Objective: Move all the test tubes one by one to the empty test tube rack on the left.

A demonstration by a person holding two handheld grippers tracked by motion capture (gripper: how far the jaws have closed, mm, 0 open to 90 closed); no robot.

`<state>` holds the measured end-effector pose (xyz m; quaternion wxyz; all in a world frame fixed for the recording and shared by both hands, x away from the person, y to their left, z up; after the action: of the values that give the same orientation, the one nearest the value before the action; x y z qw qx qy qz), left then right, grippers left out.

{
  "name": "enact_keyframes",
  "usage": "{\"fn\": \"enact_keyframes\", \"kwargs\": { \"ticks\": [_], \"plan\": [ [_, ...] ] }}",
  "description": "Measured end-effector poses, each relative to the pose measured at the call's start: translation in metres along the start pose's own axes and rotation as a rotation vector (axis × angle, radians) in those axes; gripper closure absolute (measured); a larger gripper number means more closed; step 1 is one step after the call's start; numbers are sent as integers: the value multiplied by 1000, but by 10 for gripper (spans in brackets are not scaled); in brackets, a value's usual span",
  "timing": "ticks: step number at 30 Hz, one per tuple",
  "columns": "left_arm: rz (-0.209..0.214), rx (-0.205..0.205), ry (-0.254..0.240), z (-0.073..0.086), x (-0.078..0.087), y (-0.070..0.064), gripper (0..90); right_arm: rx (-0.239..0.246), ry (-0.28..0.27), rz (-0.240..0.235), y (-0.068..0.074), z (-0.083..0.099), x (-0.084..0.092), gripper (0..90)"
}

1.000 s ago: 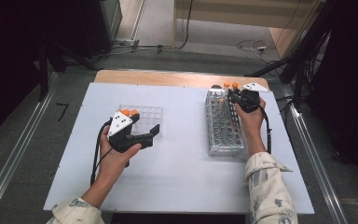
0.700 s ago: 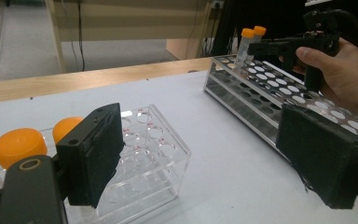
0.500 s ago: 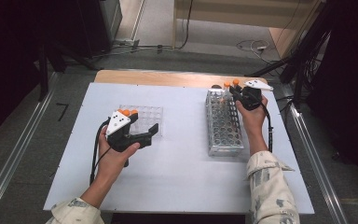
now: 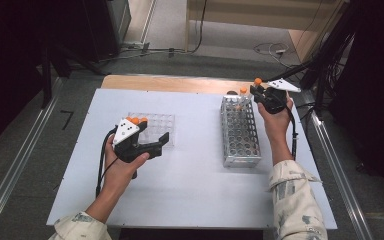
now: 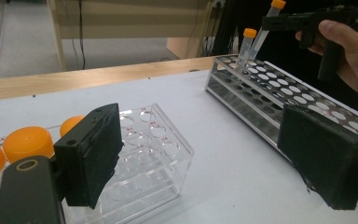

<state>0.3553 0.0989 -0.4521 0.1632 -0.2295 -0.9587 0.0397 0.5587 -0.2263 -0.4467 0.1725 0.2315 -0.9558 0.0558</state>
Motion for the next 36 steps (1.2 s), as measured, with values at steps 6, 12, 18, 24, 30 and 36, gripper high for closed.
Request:
{"fn": "enact_keyframes", "kwargs": {
  "ticks": [6, 12, 18, 24, 30, 36],
  "plan": [
    [0, 4, -3, -1, 1, 0, 140, 6, -12, 2, 1, -9, 12, 717],
    [0, 1, 2, -1, 1, 0, 139, 19, -32, -35, 14, -16, 29, 718],
    [-9, -9, 8, 0, 1, -1, 125, 31, -51, -69, 31, -18, 47, 718],
    [-9, -9, 20, -4, -6, -2, 126, 49, -46, -115, 52, -17, 58, 717],
    [-19, -17, 19, -15, -20, -1, 130, 61, -47, -171, 76, -17, 61, 717],
    [-36, -27, 27, -21, -36, -2, 169, 82, -37, -225, 103, -12, 59, 715]
  ]
}}
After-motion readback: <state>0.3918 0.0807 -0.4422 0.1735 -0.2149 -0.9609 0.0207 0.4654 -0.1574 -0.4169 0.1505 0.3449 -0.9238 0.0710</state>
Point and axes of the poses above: each handheld gripper's, and its own axes: x roughly backward along the jaws, z roughly out of its underside, y roughly to its left, the point moved 9 cm from there along -x, roughly forward along the jaws, and after that the axes turned 3 degrees about -z, right-handed, at the moved point
